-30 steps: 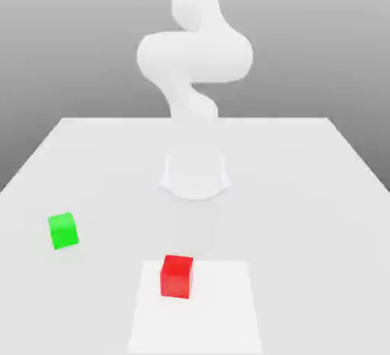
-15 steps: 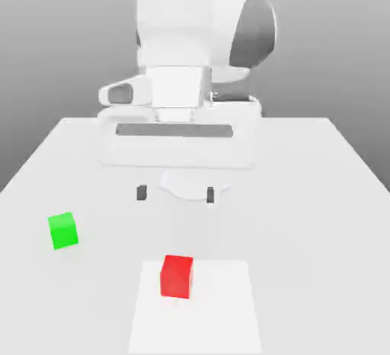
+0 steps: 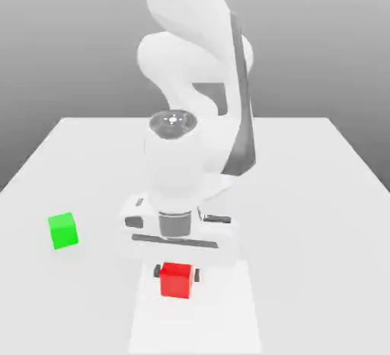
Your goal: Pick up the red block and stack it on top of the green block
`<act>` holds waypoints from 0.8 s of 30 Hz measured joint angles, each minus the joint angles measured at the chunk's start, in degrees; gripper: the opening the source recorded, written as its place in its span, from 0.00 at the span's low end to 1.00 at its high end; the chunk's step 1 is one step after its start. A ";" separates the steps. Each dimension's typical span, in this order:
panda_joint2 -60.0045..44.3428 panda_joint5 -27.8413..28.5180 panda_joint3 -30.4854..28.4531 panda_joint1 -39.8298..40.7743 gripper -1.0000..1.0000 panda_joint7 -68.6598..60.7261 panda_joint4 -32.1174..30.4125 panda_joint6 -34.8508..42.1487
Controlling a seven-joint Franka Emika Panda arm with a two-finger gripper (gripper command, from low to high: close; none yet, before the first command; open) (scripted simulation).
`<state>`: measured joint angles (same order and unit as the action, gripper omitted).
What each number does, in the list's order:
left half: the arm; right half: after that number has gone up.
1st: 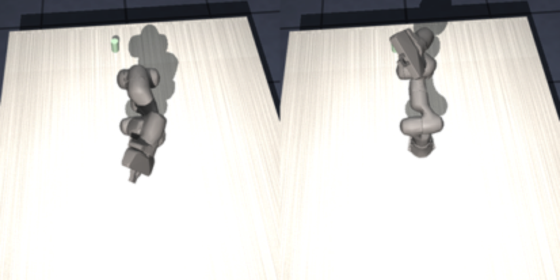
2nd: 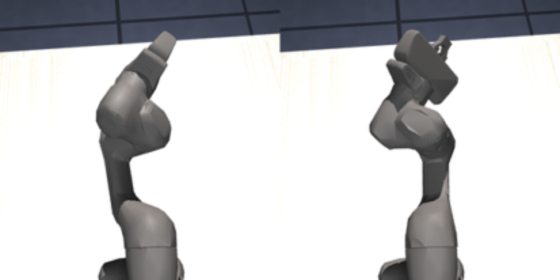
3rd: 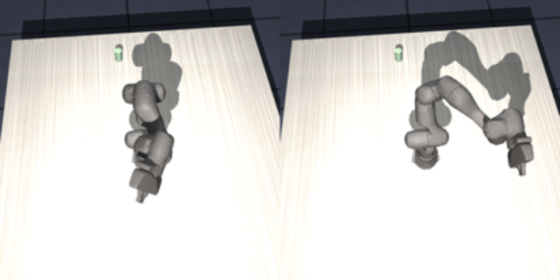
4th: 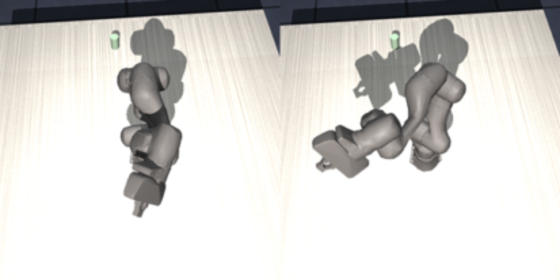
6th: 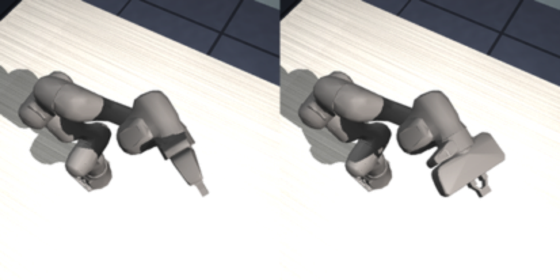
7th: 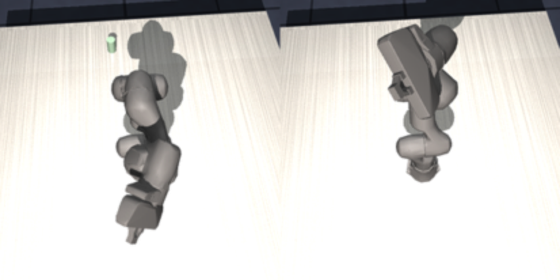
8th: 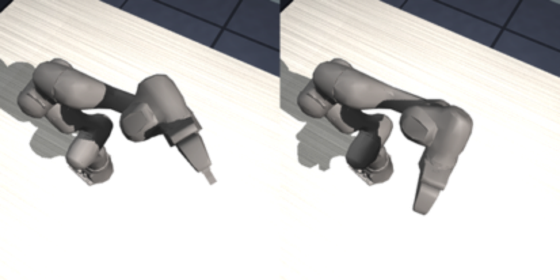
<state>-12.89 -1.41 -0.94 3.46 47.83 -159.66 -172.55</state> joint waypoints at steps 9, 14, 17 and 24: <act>11.26 1.36 -0.28 0.10 0.00 0.96 -1.62 9.63; 15.72 2.25 -3.85 5.25 0.00 10.09 -2.44 13.25; 17.09 2.97 -5.45 9.51 0.00 17.60 -2.78 14.24; 20.19 4.91 -9.54 19.30 0.00 35.50 -3.56 16.46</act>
<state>7.30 3.50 -10.48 22.76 83.33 -163.21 -156.09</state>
